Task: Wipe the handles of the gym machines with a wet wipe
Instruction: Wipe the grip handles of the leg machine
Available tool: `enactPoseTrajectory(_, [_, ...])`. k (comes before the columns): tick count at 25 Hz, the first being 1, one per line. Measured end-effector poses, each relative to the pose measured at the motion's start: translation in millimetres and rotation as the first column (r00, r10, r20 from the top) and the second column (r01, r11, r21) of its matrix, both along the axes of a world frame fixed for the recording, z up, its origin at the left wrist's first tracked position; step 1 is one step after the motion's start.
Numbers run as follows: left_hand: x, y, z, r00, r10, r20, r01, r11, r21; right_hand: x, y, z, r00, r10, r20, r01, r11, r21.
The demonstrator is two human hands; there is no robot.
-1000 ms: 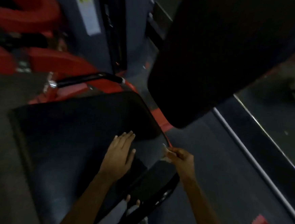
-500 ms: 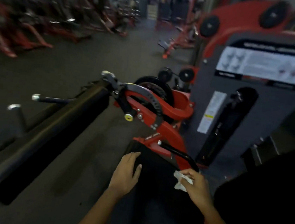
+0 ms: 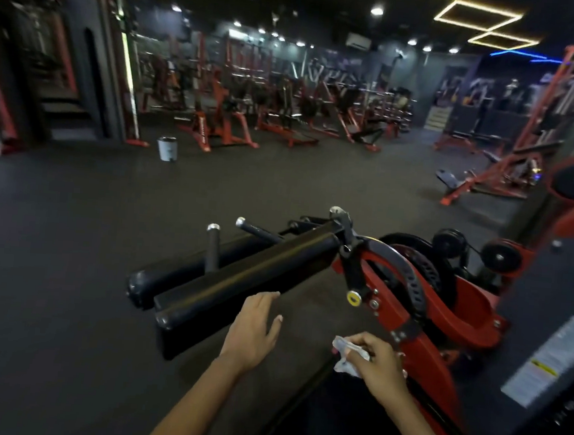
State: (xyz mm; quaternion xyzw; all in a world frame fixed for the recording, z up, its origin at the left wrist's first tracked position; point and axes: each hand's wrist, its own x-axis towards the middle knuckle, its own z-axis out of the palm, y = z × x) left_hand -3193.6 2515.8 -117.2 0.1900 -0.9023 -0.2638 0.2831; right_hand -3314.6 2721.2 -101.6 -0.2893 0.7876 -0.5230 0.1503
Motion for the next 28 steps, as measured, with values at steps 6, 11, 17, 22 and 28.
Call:
enactPoseTrajectory(6, [6.1, -66.9, 24.5, 0.993, 0.116, -0.012, -0.117, 0.989, -0.089, -12.8, -70.4, 23.0, 0.990, 0.095, -0.102, -0.098, 0.995, -0.025])
enactPoseTrajectory(11, [29.2, -99.2, 23.6, 0.937, 0.306, 0.168, -0.260, 0.932, -0.251, -23.2, -108.5, 26.0, 0.971, 0.213, -0.110, -0.219, 0.975, -0.045])
enactPoseTrajectory(17, [75.6, -118.2, -1.2, 0.812, 0.416, 0.410, -0.300, 0.899, -0.319, 1.3, -167.8, 45.4, 0.918, 0.345, -0.194, -0.365, 0.928, -0.075])
enactPoseTrajectory(22, [68.2, -137.5, -4.9, 0.840, 0.370, 0.397, -0.298, 0.926, -0.233, -7.5, -235.0, 45.4, 0.840, 0.398, -0.369, -0.408, 0.912, 0.054])
enactPoseTrajectory(28, [43.5, -172.2, -12.2, 0.823, 0.290, 0.488, -0.294, 0.953, -0.072, -17.6, -320.2, 21.0, 0.758, 0.452, -0.470, -0.383, 0.892, 0.241])
